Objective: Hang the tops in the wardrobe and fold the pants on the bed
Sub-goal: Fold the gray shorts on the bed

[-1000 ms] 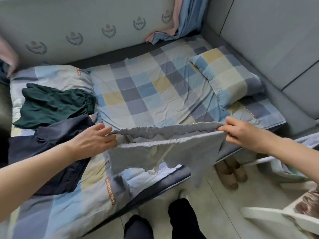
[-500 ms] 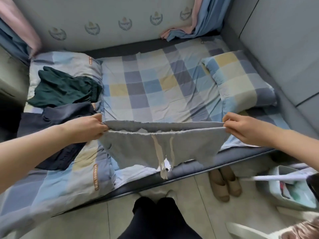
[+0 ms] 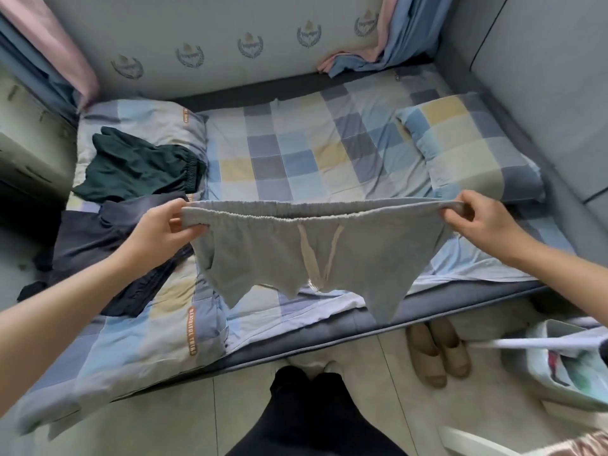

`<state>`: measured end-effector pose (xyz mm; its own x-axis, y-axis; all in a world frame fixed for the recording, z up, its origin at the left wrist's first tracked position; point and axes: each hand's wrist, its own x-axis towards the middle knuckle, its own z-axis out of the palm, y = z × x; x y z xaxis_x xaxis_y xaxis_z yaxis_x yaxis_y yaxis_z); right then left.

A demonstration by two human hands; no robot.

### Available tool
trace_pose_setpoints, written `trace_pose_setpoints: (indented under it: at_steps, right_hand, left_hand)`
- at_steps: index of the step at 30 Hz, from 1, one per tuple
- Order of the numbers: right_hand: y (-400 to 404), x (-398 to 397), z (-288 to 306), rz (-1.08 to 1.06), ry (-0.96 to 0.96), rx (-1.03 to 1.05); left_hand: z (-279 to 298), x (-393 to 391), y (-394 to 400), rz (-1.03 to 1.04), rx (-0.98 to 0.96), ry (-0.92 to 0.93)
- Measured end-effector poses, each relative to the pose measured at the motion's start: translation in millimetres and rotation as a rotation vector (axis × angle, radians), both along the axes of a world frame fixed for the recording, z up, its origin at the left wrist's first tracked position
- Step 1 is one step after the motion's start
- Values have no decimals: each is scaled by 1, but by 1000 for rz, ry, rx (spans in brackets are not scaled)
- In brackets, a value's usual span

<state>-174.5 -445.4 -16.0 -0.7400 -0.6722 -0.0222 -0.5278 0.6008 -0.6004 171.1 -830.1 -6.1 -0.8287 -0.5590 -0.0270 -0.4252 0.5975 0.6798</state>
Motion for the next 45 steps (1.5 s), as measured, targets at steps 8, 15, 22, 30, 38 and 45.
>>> trace_pose_setpoints:
  at_steps: [8,15,22,30,38,45]
  right_hand:
    - [-9,11,-25,-66,-389,-165]
    - [-15,2,-40,92,-488,17]
    - [-59,-22,-64,52,-606,145]
    - [-157,-82,-209,-63,-369,223]
    - [-238,-117,-424,-140,-305,275]
    - [-253,-145,-490,-164,-268,91]
  left_hand:
    - [-42,26,10,145,637,-72]
    - [-67,50,9,108,895,-337]
    - [-104,18,-33,169,916,-372]
    - [-249,-70,-106,283,489,-333]
    - [-447,-120,-122,295,314,-413]
    - [-502,-143,-143,394,323,-320]
